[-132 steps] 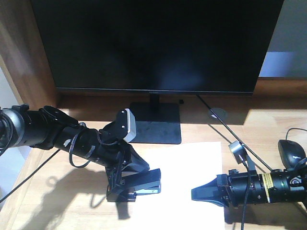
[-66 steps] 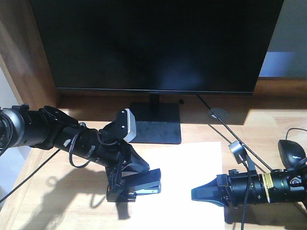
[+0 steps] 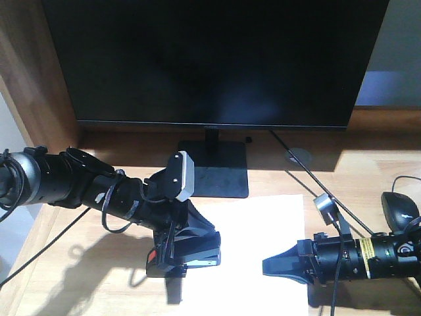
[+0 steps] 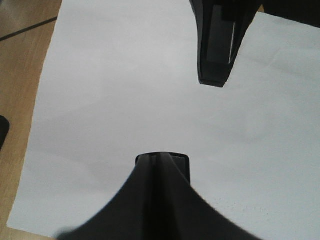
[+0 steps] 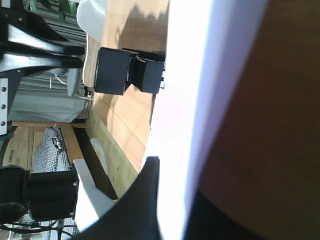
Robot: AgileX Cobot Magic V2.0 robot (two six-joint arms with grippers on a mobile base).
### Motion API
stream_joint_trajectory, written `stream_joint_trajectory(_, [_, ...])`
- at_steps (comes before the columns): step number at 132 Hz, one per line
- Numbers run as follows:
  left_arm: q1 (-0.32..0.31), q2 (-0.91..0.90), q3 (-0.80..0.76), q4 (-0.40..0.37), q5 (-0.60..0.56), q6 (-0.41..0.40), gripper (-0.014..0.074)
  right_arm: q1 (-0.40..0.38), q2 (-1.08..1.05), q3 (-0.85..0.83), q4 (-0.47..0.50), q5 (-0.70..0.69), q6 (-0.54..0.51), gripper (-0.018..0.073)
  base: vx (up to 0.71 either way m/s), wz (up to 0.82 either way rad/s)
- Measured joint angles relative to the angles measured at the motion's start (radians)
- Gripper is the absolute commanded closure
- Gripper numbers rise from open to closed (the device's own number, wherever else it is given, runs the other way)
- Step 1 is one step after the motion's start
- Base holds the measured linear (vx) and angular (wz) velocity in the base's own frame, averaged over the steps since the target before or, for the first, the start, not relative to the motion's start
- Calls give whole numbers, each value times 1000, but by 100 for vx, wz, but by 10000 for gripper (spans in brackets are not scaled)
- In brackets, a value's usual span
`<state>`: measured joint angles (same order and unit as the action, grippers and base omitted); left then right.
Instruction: Grab stapler and paper to desk for stapling
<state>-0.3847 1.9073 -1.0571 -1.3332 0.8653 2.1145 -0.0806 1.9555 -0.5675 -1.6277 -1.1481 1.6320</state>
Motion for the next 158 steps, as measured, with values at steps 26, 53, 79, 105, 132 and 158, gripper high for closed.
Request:
stream_joint_trajectory(26, [0,56,0,-5,0,3,603,0,0,0,0,0,0,562,0,0])
stream_joint_trajectory(53, [0,98,-7,-25,4,4,603,0,0,0,0,0,0,562,0,0])
stream_joint_trajectory(79, [0,133,-17,-29,21,6,603,0,0,0,0,0,0,562,0,0])
stream_joint_trajectory(105, [0,154,-24,-29,49,5,603,0,0,0,0,0,0,562,0,0])
stream_joint_trajectory(132, [0,154,-24,-29,54,5,603,0,0,0,0,0,0,562,0,0])
stream_joint_trajectory(158, [0,91,-17,19,20,-6,603,0,0,0,0,0,0,561,0,0])
